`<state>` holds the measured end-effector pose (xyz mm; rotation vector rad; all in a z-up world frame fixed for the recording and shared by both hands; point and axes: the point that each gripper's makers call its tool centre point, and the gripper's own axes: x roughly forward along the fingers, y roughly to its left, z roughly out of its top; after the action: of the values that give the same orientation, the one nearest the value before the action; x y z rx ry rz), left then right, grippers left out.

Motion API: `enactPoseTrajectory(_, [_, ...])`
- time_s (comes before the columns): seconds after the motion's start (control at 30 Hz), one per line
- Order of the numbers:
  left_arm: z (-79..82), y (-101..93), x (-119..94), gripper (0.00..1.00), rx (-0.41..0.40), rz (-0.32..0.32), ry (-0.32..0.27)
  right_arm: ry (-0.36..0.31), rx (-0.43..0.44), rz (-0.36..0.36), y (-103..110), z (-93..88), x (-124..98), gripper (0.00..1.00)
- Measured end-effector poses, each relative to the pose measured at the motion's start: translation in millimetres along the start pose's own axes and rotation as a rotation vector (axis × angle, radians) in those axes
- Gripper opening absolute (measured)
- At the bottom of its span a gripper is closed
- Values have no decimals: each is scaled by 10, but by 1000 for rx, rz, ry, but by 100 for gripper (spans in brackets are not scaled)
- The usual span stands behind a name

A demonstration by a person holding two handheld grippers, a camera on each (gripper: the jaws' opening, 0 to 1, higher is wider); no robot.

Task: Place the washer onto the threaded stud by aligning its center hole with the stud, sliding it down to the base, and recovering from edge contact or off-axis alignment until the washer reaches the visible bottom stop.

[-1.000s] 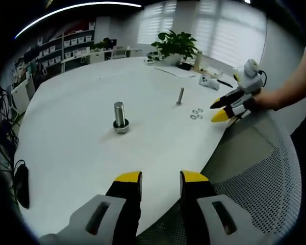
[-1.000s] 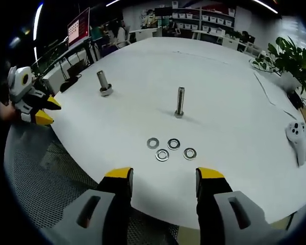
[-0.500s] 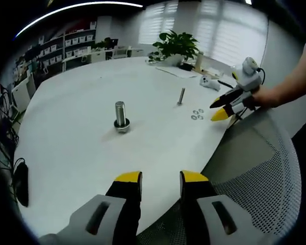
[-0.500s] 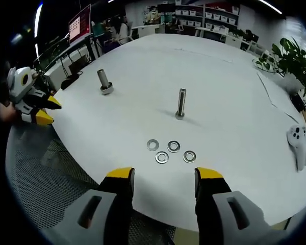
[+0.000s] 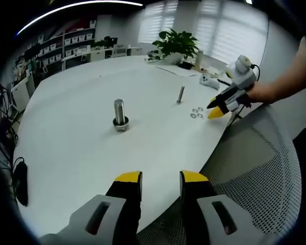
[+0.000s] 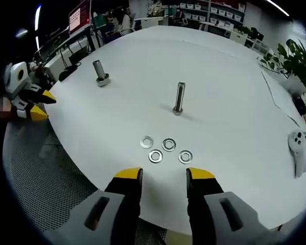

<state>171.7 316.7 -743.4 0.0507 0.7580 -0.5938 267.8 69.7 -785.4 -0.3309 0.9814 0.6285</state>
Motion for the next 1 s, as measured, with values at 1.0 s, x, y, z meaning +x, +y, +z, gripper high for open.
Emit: enactPoseTrajectory(1.0, [-48,7,27,28,-13,1,30,93,-59,0,-233,91,185,24])
